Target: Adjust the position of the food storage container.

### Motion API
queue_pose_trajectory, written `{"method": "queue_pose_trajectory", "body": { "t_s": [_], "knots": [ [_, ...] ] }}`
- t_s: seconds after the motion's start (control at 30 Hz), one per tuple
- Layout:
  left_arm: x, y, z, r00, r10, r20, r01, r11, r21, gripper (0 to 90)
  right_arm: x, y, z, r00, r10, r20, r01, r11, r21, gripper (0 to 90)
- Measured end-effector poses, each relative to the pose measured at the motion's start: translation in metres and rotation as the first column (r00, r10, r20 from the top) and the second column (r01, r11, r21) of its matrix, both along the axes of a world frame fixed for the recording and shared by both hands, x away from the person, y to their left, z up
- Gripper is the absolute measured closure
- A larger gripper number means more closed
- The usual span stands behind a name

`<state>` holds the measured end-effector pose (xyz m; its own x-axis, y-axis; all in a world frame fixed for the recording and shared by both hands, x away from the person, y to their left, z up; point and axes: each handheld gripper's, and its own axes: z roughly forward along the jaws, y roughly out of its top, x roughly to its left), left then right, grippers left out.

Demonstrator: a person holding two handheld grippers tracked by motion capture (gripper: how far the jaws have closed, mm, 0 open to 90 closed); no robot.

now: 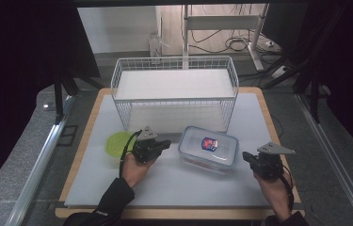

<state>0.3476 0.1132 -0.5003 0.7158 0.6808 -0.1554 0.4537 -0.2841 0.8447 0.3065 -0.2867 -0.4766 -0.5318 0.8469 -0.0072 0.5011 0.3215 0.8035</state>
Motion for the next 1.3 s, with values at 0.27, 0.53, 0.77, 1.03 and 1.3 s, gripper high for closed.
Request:
{"method": "queue_pose_trajectory", "body": {
  "t_s": [0.27, 0.53, 0.77, 1.03, 1.3],
  "knots": [
    [0.02, -0.018, -0.01, 0.9998, 0.004, -0.021, -0.003, 0.9992, 0.04, 88.6, 0.027, -0.001, -0.01, 0.9961, -0.071, -0.052, 0.071, 0.997, 0.005, 89.9],
    [0.032, -0.034, -0.015, 0.9992, 0.027, -0.03, -0.025, 0.9974, 0.067, 86.6, 0.041, 0.008, -0.015, 0.9943, -0.075, -0.076, 0.074, 0.997, -0.017, 89.8],
    [0.034, -0.035, -0.019, 0.9976, 0.022, -0.065, -0.016, 0.9962, 0.085, 89.8, 0.046, 0.013, -0.022, 0.9912, -0.071, -0.112, 0.067, 0.997, -0.042, 90.0],
    [0.021, -0.03, -0.021, 0.9945, 0.043, -0.096, -0.035, 0.9957, 0.086, 89.8, 0.048, 0.019, -0.026, 0.9899, -0.037, -0.137, 0.034, 0.999, -0.022, 90.0],
    [-0.004, -0.014, -0.019, 0.9882, 0.08, -0.131, -0.065, 0.9915, 0.112, 89.9, 0.049, 0.038, -0.029, 0.99, 0.015, -0.14, -0.022, 0.998, -0.05, 90.0]
  ]
}}
